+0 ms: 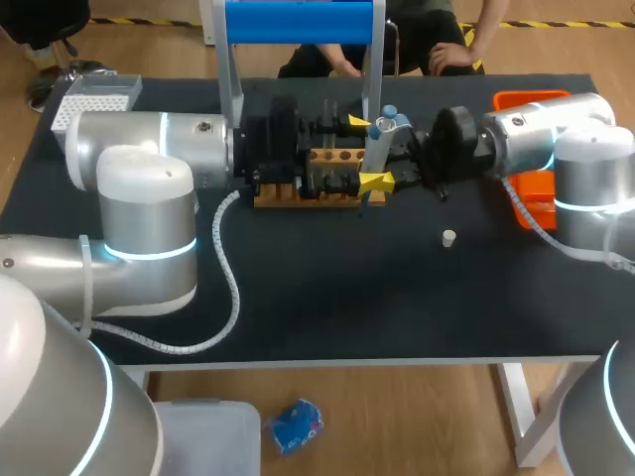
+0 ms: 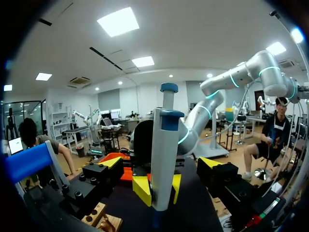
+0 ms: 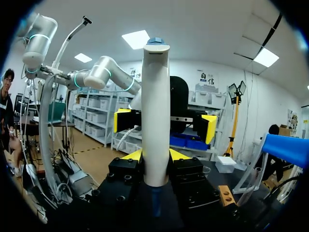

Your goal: Invert the test tube, pick up the pipette, mount the tip to pipette, aspirate from beaker and dispense into the tube, eject the tip, return the pipette, and cap with the stopper.

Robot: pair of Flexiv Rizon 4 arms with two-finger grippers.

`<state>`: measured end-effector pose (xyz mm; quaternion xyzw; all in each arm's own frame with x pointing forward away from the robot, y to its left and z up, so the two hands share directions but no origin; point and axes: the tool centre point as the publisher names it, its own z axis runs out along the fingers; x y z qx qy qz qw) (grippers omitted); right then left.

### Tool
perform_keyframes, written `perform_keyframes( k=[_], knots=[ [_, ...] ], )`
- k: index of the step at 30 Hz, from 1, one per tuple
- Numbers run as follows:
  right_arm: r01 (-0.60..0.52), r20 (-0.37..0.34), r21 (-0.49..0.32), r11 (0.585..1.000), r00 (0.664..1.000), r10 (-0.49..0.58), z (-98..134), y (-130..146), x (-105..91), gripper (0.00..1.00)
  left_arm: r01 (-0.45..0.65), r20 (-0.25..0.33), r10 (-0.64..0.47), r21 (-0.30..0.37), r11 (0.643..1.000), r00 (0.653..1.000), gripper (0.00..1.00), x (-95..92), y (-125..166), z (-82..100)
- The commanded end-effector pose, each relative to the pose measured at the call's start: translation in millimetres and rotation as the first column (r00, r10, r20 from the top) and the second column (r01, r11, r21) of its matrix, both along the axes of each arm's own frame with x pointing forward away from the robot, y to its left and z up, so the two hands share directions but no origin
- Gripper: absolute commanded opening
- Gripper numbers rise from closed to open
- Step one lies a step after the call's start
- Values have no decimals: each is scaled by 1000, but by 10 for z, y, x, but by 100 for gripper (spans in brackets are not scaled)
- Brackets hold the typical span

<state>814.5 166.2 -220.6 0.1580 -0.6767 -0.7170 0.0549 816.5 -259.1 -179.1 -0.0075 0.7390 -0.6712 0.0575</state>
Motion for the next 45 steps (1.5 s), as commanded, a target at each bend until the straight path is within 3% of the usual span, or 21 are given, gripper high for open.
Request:
perform_keyframes(
  k=[1, 16, 29, 31, 38, 41, 45],
  knots=[
    [27, 0, -13, 1000, 1000, -27, 38, 6, -78, 0, -15, 4, 15, -6, 1000, 1000, 100, -24, -11, -10],
    [53, -38, -14, 998, 998, -54, -73, 50, -8, 0, -15, 4, 15, -6, 1000, 1000, 100, -24, -11, -10],
    [127, -12, -7, 992, 992, -127, -55, 36, 46, 0, -15, 4, 15, -6, 1000, 1000, 100, -24, -11, -10],
    [127, -14, -1, 992, 992, -127, -46, 32, 48, 0, -15, 4, 15, -6, 1000, 1000, 94, -24, -11, -10],
    [136, -16, 6, 991, 991, -136, -45, 33, 44, 0, -15, 4, 15, -6, 1000, 1000, 93, -24, -11, -10],
    [143, -20, 12, 990, 990, -142, -49, 44, 43, 0, -15, 4, 15, -6, 1000, 1000, 82, -24, -11, -10],
    [148, -17, 22, 989, 989, -147, -27, 83, 34, 0, -15, 4, 15, -6, 1000, 1000, 86, -24, -11, -10]
  ],
)
